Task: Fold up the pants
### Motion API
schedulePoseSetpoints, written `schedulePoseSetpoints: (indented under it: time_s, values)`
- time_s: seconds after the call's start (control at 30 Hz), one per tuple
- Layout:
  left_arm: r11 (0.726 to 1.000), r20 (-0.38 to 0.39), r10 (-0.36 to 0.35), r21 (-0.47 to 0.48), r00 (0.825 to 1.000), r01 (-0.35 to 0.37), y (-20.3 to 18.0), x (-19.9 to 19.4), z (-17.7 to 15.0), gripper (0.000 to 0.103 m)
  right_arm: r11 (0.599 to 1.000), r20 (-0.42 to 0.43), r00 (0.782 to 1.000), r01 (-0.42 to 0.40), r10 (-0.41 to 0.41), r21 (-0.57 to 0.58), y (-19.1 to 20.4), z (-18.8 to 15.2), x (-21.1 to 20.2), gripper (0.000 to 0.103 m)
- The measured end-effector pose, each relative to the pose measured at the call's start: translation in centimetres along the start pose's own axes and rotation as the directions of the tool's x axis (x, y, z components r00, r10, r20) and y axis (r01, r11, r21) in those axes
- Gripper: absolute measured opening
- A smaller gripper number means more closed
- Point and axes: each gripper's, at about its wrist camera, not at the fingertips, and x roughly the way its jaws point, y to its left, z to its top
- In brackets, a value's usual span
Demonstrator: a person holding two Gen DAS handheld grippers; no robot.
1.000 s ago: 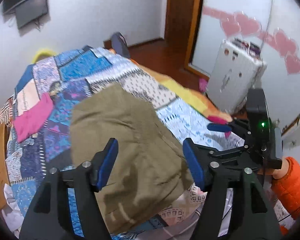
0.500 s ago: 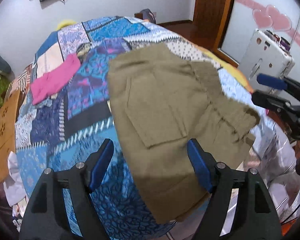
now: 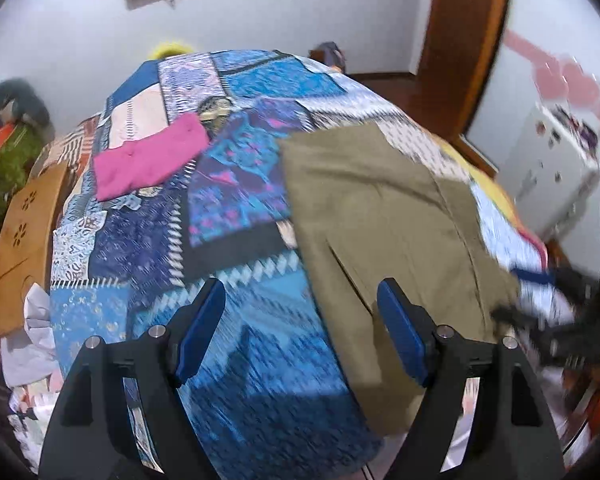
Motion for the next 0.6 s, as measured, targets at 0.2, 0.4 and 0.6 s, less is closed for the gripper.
schedulePoseSetpoints:
  time_s: [0.2,0.4,0.6]
  values:
    - [0.993,-0.027,-0.063,-0.104,0.998,0.060,3.1,3.2,5.1,0.078,1.000,0.011,1.000,-0.006,0.006,0.002,-0.6,-0.3,0.2,0.076]
    - [0.991,-0.062,-0.091,-0.100,0.994,0.085,3.3,7.8,8.8,0.078,0.999,0.001,1.000,-0.003,0.003,-0.039,-1.1,0.1,0.4,0.076]
    - [0.960,-0.195,-0.238,-0.199,0.952,0.199,3.7,14.8,10.5,0.061,0.999,0.000,1.000,0.016,-0.016,-0.041,-2.8,0.6,0.5,0.076]
